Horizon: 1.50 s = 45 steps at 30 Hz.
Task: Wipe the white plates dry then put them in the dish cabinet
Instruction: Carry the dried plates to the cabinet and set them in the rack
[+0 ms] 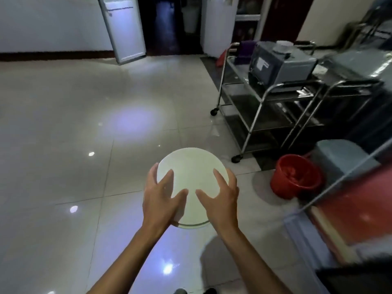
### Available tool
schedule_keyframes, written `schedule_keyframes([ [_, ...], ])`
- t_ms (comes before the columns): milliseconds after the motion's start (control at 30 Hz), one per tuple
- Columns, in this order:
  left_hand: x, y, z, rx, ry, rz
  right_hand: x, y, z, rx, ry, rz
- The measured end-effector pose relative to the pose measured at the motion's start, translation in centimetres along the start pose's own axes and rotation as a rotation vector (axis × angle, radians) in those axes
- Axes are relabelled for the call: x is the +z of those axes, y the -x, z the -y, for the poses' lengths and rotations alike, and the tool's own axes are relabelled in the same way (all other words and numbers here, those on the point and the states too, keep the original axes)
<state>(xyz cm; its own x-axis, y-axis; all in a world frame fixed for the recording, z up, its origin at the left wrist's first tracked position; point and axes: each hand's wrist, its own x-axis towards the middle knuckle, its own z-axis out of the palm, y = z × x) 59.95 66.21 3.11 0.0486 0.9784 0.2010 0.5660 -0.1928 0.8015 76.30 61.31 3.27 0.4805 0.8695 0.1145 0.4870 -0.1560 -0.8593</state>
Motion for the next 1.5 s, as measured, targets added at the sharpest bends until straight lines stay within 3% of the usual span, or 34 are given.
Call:
schedule_keyframes([
  [433,19.8,-4.0,-13.0,0.293,0.018,0.403,-15.5,-5.4,-10.5,0.229,0.071,-0.456],
  [700,30.1,-5.8,-19.1,0.408,0.069,0.645,-21.7,-8.0,-14.1,0.336,0.248,-0.669],
  [967,39.2,-6.9,-23.7,0.638,0.168,0.87,-26.7,-9.5,-16.8,0.55,0.241,-0.927],
  [1233,45.0,-0.9,-28.4,0.793,0.213,1.107,-30.7,-4.6,-20.2,0.657,0.202,-1.174],
  [1500,49.7,11.2,-34.1,0.911,0.225,1.259,-37.8,3.7,-24.4,0.801,0.185,-1.343],
])
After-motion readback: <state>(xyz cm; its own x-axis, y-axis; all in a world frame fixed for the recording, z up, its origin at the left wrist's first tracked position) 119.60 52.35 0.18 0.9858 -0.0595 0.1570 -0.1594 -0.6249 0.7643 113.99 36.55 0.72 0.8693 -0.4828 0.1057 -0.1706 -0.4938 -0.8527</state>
